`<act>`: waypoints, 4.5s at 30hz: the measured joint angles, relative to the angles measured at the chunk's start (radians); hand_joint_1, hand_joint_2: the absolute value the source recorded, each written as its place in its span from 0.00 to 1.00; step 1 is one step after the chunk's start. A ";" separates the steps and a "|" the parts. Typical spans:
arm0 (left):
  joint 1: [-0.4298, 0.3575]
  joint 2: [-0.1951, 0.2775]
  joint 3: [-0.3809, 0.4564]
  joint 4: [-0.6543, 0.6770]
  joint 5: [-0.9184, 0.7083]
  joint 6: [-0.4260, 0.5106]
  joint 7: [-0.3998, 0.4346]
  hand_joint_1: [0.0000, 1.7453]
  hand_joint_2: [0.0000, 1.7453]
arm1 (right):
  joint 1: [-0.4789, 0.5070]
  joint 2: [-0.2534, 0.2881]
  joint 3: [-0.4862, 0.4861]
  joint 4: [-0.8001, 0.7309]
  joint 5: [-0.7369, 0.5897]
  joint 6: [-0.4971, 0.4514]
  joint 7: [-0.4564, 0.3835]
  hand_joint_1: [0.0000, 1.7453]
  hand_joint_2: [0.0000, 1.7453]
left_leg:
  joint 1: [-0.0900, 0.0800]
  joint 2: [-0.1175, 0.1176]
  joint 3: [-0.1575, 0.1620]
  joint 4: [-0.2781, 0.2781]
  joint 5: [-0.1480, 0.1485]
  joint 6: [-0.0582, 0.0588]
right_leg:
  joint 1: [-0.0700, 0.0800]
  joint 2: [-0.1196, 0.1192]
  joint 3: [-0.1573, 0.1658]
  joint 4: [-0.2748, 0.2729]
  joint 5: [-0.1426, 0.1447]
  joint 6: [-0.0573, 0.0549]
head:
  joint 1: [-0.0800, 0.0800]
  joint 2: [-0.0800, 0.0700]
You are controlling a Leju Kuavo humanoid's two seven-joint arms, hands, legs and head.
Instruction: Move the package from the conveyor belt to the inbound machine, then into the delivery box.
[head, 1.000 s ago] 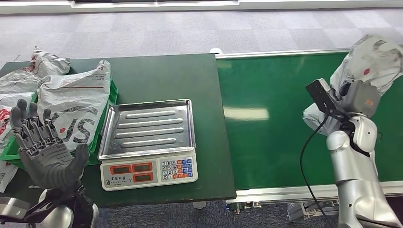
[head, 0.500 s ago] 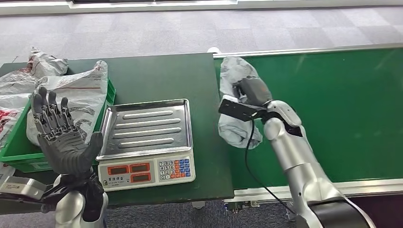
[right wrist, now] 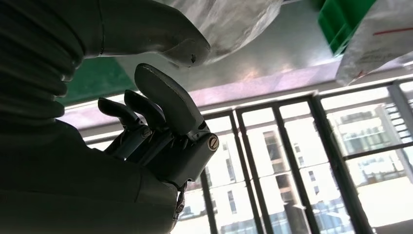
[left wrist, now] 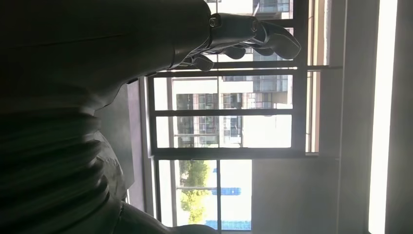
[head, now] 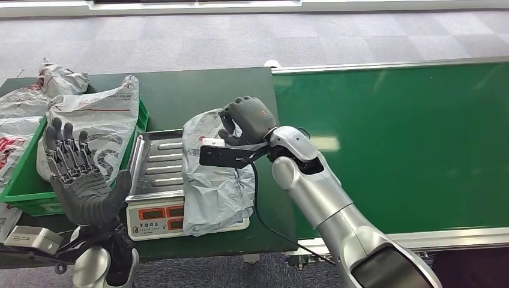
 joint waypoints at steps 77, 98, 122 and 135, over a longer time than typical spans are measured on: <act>-0.324 0.137 -0.344 0.713 -1.320 0.048 0.566 1.00 1.00 | 0.603 0.046 -0.396 -1.121 -0.390 -0.710 -0.232 0.00 1.00 | -0.003 -0.003 0.006 -0.002 -0.007 0.007 | -0.002 -0.007 0.016 -0.004 -0.011 0.005 | 0.000 0.000; -0.326 0.147 -0.343 0.714 -1.308 0.036 0.541 1.00 1.00 | 0.630 0.040 -0.412 -1.114 -0.411 -0.710 -0.232 0.00 1.00 | -0.002 -0.001 0.008 -0.003 0.002 0.001 | -0.002 -0.004 0.007 -0.002 0.002 0.000 | 0.000 0.000; -0.242 0.063 -0.006 0.264 -0.371 0.165 0.020 1.00 1.00 | 0.635 0.038 -0.410 -1.054 -0.432 -0.709 -0.232 0.00 1.00 | -0.002 -0.002 0.000 -0.003 0.002 0.001 | -0.002 -0.004 -0.001 -0.002 0.001 0.000 | 0.000 0.000; -0.684 0.138 -0.003 0.435 -1.541 0.627 0.901 1.00 1.00 | 0.624 0.038 -0.386 -0.990 -0.452 -0.707 -0.232 0.00 1.00 | -0.002 -0.001 -0.001 -0.001 0.006 -0.002 | 0.000 -0.002 -0.003 -0.002 0.006 -0.002 | -0.002 0.000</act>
